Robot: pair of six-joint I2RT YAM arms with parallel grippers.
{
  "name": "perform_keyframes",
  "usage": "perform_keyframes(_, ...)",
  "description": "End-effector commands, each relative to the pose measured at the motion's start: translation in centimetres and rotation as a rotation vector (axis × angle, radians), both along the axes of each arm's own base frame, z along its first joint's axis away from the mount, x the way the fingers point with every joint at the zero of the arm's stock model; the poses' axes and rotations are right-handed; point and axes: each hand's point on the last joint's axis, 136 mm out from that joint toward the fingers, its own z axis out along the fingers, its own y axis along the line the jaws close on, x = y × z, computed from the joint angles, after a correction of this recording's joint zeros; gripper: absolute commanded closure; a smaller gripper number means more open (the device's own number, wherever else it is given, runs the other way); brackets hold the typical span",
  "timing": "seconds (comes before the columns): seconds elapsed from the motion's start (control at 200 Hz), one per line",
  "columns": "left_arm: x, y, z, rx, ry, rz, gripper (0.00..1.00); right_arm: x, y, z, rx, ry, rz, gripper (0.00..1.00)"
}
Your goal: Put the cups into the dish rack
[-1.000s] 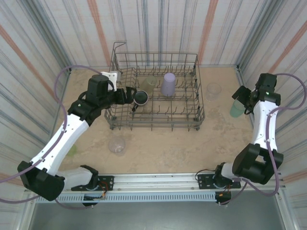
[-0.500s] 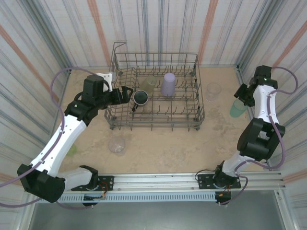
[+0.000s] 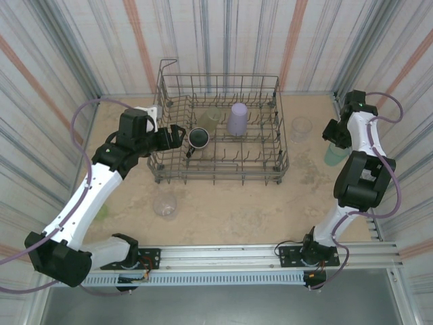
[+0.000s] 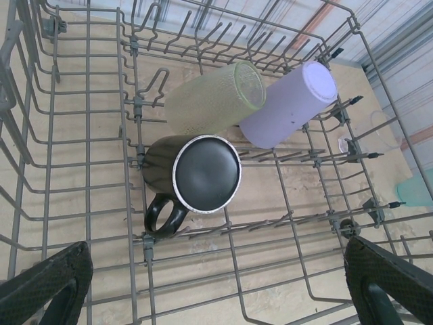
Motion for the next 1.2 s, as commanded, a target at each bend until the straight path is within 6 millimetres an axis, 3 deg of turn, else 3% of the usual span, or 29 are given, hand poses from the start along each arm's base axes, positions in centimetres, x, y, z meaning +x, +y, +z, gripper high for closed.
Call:
perform_keyframes(0.0, -0.2, 0.5, 0.3, -0.002, -0.001, 0.027, 0.01, -0.3, -0.3, -0.4, -0.031, 0.037, -0.008, 0.56)
perform_keyframes(0.526, -0.2, 1.0, 0.3, 0.005, -0.004, 0.042, 0.01, 0.6, -0.7, -2.0, -0.074, 0.082, 0.019, 0.58)
perform_keyframes(0.977, -0.2, 1.1, 0.0, 0.006, 0.004, 0.05, 0.01, 0.6, -0.8, -4.3, -0.044, 0.127, 0.008, 0.85)
perform_keyframes(1.092, -0.2, 1.2, -0.1, 0.016, 0.008, 0.056, 0.01, 0.3, -0.8, -4.3, -0.045, 0.135, 0.006, 0.97)
perform_keyframes(1.197, -0.1, 1.3, -0.2, 0.021, 0.013, 0.061, 0.01, 0.3, -0.8, -3.8, -0.051, 0.123, 0.011, 1.0)
